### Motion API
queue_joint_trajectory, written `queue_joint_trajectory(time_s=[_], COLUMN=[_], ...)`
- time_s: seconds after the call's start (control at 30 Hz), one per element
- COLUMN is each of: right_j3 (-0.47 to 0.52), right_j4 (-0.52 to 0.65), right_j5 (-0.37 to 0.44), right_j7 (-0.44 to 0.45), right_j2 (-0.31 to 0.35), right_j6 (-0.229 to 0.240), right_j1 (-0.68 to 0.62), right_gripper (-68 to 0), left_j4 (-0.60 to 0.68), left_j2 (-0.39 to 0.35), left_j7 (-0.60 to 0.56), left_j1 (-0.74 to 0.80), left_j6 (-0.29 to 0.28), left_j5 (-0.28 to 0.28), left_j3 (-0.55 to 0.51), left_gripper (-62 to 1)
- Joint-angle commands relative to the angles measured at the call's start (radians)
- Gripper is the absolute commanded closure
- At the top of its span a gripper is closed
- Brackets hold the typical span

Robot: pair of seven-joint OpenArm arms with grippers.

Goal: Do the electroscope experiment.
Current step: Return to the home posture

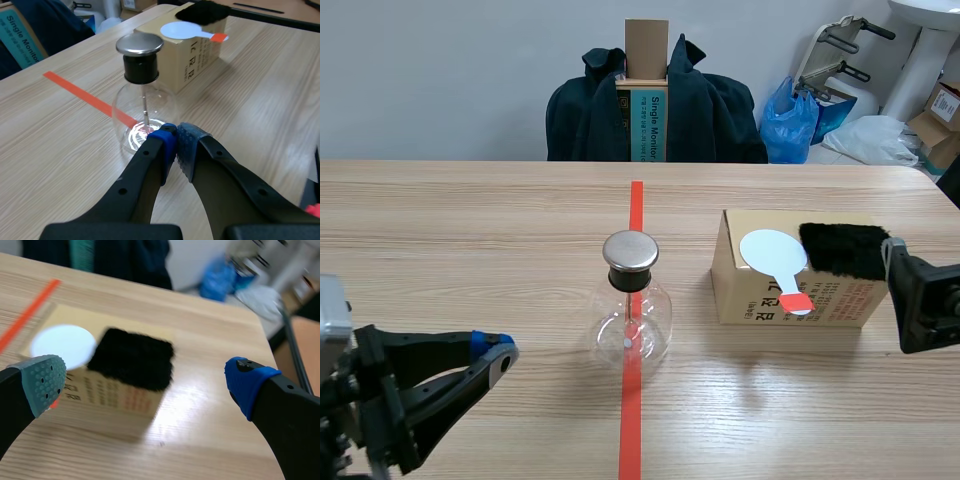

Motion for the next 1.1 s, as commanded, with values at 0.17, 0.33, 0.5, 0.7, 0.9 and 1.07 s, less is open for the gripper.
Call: queue_joint_trajectory(time_s=[0.17,0.33,0.5,0.7,0.9,1.07], right_j3=[0.021,0.021,0.019,0.02,0.02,0.02], right_j4=[0.029,0.029,0.029,0.029,0.029,0.029], right_j5=[-0.092,-0.111,-0.111,-0.111,-0.111,-0.111], right_j7=[0.007,0.008,0.009,-0.004,-0.042,-0.042], right_j2=[0.005,0.004,-0.003,-0.003,-0.003,-0.003], right_j6=[0.145,0.205,0.236,0.235,0.235,0.235], right_j1=[0.088,0.11,0.11,0.109,0.109,0.109], right_gripper=[-67.9,-67.9,-67.9,-67.9,-67.9,-67.9], left_j4=[0.135,0.149,0.149,0.149,0.149,0.149], left_j2=[0.009,0.009,0.01,0.027,0.029,0.028], left_j7=[0.027,0.027,0.019,0.027,0.026,0.025], left_j1=[0.155,0.158,0.157,0.157,0.157,0.157], left_j6=[-0.002,-0.002,-0.002,-0.002,-0.002,-0.002], left_j5=[-0.027,-0.028,-0.028,-0.027,-0.027,-0.027], left_j3=[-0.105,-0.13,-0.148,-0.148,-0.148,-0.148], left_gripper=[-1.9,-13.0,-54.7,-62.3,-62.3,-62.3])
